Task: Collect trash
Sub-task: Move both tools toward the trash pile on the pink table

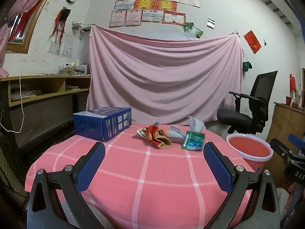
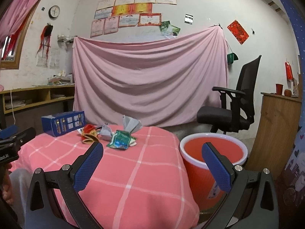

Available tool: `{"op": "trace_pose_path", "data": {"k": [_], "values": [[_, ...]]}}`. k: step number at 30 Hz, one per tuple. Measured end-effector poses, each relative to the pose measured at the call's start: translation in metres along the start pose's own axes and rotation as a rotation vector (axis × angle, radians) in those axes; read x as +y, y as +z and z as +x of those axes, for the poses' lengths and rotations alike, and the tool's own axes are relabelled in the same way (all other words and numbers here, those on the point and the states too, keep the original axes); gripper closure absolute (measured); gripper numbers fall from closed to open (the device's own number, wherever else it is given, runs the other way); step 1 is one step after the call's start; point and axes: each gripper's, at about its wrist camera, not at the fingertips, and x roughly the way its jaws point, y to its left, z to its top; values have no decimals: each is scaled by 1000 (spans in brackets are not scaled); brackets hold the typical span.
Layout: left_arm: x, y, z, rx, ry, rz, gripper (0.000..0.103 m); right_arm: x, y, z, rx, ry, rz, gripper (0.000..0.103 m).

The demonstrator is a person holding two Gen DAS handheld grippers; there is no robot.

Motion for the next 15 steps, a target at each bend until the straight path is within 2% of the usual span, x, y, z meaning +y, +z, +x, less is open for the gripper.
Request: {"op": "trace_pose_path", "data": {"k": [4,15], "values": [[4,9,14,-32,9,-19,2,-1,9,11,-39,19,-13,0],[12,43,65,-125,71,29,2,4,44,53,-196,12,-25,0]]}}
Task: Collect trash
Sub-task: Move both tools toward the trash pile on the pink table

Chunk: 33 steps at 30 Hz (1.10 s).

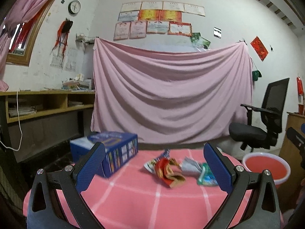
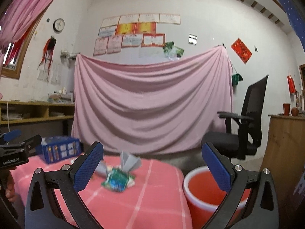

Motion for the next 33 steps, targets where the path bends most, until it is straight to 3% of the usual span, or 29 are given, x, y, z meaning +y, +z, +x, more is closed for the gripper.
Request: {"op": "trace_pose_path", "data": {"k": [5,8,10,15,18,24,29,33], "values": [[0,4,22,-61,28,31,2,7,1,29,-41,12,-5,0],[-2,1,40,-26,16,46,2,11,-5,50,-1,25,5,0],[-3,-3,51,21,0,51,2,14,-10,67,60,34,0,0],[-5,-17,90,210,48,67,2,19,-27,107,249,45,-11,0],[0,-25,109,315,49,25,2,17,-30,120,319,51,3,0],[11,-40,134,485,-66,-89,3,22,-46,145,469,111,3,0],[8,-52,154,599,-121,-142,17,22,-55,155,548,116,5,0],[8,-61,170,686,-138,-183,42,23,-56,159,567,114,-2,0]]}}
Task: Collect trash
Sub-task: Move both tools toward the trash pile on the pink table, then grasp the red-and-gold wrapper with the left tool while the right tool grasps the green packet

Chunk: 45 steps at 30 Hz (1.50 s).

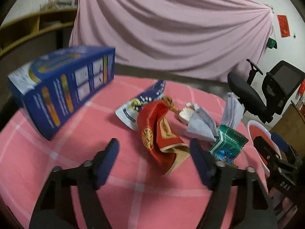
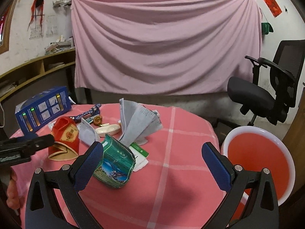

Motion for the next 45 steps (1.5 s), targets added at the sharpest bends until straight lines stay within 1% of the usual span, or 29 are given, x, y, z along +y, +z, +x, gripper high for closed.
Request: {"op": "trace_pose_path", "data": {"k": [1,2,3,4,6,9,11,12,13,15,18,21,24,26,28,29,30,31,33,35,38,40,41,43,44,45], "values": [[2,1,4,22,-8,-19,49,1,0,2,9,-3,-5,0],[4,1,7,39,-17,-35,52,2,0,4,18,-5,-12,0],[6,2,9,57,-26,-52,60,3,0,5,24,-7,-18,0],[8,2,11,73,-31,-65,70,5,0,7,36,-11,-30,0],[10,2,12,92,-44,-77,78,8,0,11,52,-20,-49,0],[11,5,4,69,-41,-82,87,16,0,15,76,-34,-89,0],[13,3,-3,55,-42,-84,88,22,-2,17,92,-42,-126,0],[15,2,-7,44,-46,-87,90,25,-3,18,94,-46,-141,0],[17,0,-12,27,-51,-90,92,28,-3,18,96,-47,-154,0],[19,-6,-19,-6,-47,-87,93,35,-5,18,102,-45,-190,0],[21,-11,-33,-64,-18,-69,95,48,-8,21,117,-58,-258,0],[20,-19,-44,-122,38,-19,95,61,-11,28,145,-80,-324,0],[21,-25,-50,-146,56,19,95,67,-11,34,174,-88,-338,0],[22,-28,-51,-154,59,29,96,65,-8,36,194,-54,-286,0],[25,-29,-52,-162,58,23,96,54,-3,36,215,26,-160,0],[26,-30,-52,-167,57,19,96,51,-2,38,225,50,-110,0],[28,-30,-52,-171,55,9,96,47,0,41,242,61,-53,0],[31,-31,-52,-172,53,-3,96,44,0,47,269,45,-6,0],[36,-31,-52,-169,46,-19,96,45,1,58,310,7,15,0],[40,-31,-53,-164,39,-30,96,50,0,66,338,6,19,0],[39,-32,-54,-166,35,-23,96,62,-5,77,385,-30,-11,0],[36,-32,-54,-168,35,-7,97,62,-9,82,400,-25,-4,0],[34,-33,-55,-171,35,3,97,59,-10,80,391,-17,15,0],[33,-34,-56,-177,32,19,97,47,-12,72,371,-16,63,13],[31,-34,-56,-179,31,28,97,40,-13,69,368,-11,98,16],[29,-35,-56,-179,30,37,97,36,-14,67,367,-6,120,22]]}}
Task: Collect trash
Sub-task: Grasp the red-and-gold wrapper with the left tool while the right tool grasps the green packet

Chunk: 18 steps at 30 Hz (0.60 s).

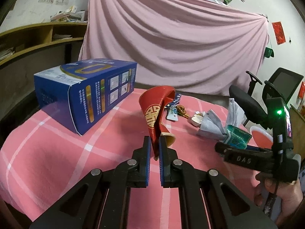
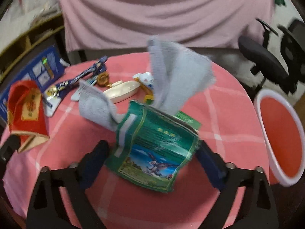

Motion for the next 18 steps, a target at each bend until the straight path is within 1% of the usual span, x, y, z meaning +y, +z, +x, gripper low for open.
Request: {"op": "trace_pose_path", "data": {"k": [1,3,4,9,15,18], "values": [[-1,0,0,0,-3,6,98,-5,-1,-1,0,12,25,28],[-4,-1,0,-5,-7,16,98,-11,-2,-2,-4,25,52,33],[-5,-1,0,-8,-7,20,98,-13,-2,-3,-7,30,57,34],[-9,-2,-2,-27,-13,37,98,-10,-8,-13,-27,49,48,37],[-21,-9,-12,-81,-20,75,99,-24,-18,-29,-58,116,123,38],[-29,-14,-19,-117,-23,101,99,-31,-26,-43,-110,171,159,38]]}}
